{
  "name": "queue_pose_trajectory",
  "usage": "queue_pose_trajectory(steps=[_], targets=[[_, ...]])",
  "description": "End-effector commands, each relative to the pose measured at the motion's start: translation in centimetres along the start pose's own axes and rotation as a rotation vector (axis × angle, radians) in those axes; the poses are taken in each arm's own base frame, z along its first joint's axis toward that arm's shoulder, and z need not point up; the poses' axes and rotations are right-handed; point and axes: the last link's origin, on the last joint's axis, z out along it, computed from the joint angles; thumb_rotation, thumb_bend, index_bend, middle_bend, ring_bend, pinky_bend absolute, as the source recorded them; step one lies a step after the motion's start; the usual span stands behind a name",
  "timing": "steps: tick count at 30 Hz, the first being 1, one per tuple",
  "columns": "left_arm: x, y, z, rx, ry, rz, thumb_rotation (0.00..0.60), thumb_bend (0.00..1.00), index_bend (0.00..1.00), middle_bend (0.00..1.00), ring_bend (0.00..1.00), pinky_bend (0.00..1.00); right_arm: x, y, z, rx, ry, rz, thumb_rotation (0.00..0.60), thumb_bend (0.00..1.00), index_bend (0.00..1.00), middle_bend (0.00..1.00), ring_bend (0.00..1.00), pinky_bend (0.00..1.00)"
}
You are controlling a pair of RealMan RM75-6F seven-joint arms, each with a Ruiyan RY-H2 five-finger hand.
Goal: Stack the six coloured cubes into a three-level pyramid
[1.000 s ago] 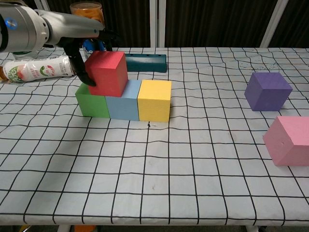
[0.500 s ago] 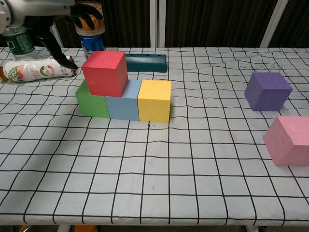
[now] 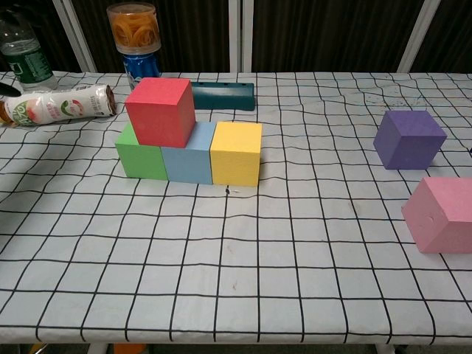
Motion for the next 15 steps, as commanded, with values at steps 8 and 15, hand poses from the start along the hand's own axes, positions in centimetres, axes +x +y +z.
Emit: queue_pose_trajectory(steps=[8, 15], targets=[[-0.4, -2.4, -0.7, 0.039, -0.022, -0.071, 0.6, 0.11, 0.07, 0.07, 0.1, 0.08, 4.1, 0.3, 6.3, -0.011, 0.127, 0.014, 0.6, 0.08, 0.0, 0.18, 0.0, 0.0], [-0.5, -3.3, -1.2, 0.057, -0.036, -0.08, 0.6, 0.11, 0.07, 0.07, 0.1, 0.08, 4.7, -0.1, 12.0, -0.038, 0.098, -0.056, 0.6, 0.08, 0.0, 0.16, 0.0, 0.0]])
